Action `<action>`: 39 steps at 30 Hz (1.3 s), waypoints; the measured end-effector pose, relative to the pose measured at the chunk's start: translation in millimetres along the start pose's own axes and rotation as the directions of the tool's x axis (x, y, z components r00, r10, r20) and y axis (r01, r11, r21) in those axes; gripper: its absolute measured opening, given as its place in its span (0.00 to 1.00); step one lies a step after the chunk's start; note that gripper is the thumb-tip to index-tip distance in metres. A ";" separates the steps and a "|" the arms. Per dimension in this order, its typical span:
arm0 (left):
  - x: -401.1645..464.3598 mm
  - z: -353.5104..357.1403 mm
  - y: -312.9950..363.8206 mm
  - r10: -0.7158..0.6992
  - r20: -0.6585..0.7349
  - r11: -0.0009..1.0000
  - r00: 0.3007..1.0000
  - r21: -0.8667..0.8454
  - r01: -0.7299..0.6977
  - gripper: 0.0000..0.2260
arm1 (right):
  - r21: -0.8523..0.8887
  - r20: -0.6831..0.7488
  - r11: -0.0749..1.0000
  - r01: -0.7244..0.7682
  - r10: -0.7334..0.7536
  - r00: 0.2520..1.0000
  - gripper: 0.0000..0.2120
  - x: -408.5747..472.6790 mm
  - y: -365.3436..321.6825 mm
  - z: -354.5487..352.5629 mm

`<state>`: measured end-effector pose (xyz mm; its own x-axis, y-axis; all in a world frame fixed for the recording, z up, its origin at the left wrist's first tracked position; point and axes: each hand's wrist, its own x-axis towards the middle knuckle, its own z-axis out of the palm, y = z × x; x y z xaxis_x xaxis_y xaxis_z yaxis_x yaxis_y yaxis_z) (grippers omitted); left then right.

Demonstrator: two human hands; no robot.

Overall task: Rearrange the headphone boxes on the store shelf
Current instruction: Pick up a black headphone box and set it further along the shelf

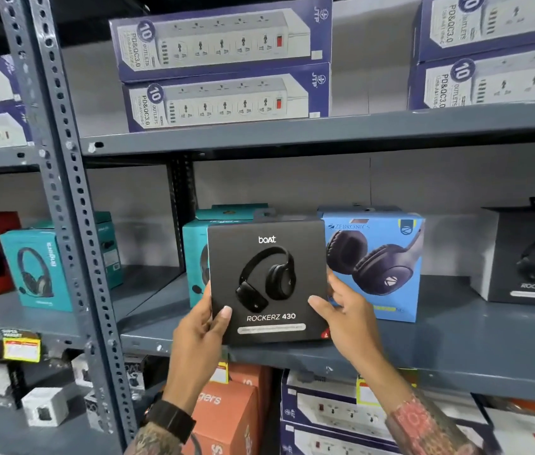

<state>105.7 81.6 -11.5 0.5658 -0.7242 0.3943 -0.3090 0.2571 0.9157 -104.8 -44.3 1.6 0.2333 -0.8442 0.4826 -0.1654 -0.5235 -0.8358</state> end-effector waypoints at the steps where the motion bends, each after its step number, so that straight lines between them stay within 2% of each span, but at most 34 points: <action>1: -4.8 -3.3 9.0 0.027 0.008 0.999 1.000 0.023 -0.028 0.26 | -0.031 -0.015 0.999 0.040 -0.040 0.999 0.30 -3.3 -4.3 -5.3; 9: -31.8 -22.0 55.7 0.112 0.015 0.994 0.994 0.000 -0.112 0.23 | 0.047 -0.045 0.992 0.118 -0.116 0.992 0.28 -37.0 -44.0 -41.3; 14: -34.7 -18.5 62.5 0.100 0.020 0.995 0.995 0.020 -0.100 0.25 | 0.045 -0.042 0.992 0.116 -0.114 0.993 0.30 -39.1 -42.8 -50.2; 18: -35.6 6.5 63.2 0.078 0.045 0.996 0.996 0.035 -0.080 0.24 | 0.010 -0.055 0.998 0.058 -0.057 0.997 0.31 -44.2 -31.6 -72.5; 22: -42.7 72.4 61.9 0.089 0.149 0.994 0.985 0.043 -0.097 0.28 | 0.028 -0.165 0.999 -0.027 0.032 0.986 0.32 -57.6 -6.8 -135.1; 25: -53.5 146.1 60.5 0.109 0.278 0.992 0.954 0.034 -0.124 0.29 | 0.022 -0.251 0.995 -0.092 0.095 0.963 0.30 -68.3 14.0 -203.2; 29: -66.4 248.3 64.8 0.180 0.362 0.977 0.915 0.043 -0.210 0.29 | -0.010 -0.345 0.989 -0.146 0.134 0.929 0.30 -68.4 39.7 -292.1; 34: -66.1 381.1 60.2 0.220 0.428 0.952 0.877 0.100 -0.288 0.36 | -0.027 -0.404 0.980 -0.195 0.167 0.899 0.30 -39.2 90.0 -389.5; 39: -49.2 463.6 58.7 0.146 0.424 0.970 0.894 0.116 -0.214 0.33 | 0.009 -0.380 0.972 -0.233 0.219 0.899 0.28 6.9 136.9 -441.0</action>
<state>-294.7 -164.4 -13.4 0.1359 -0.8810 0.4532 -0.5099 0.3300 0.7944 -548.4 -172.6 6.0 -0.1909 -0.9170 0.3502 -0.2066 -0.3112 -0.9276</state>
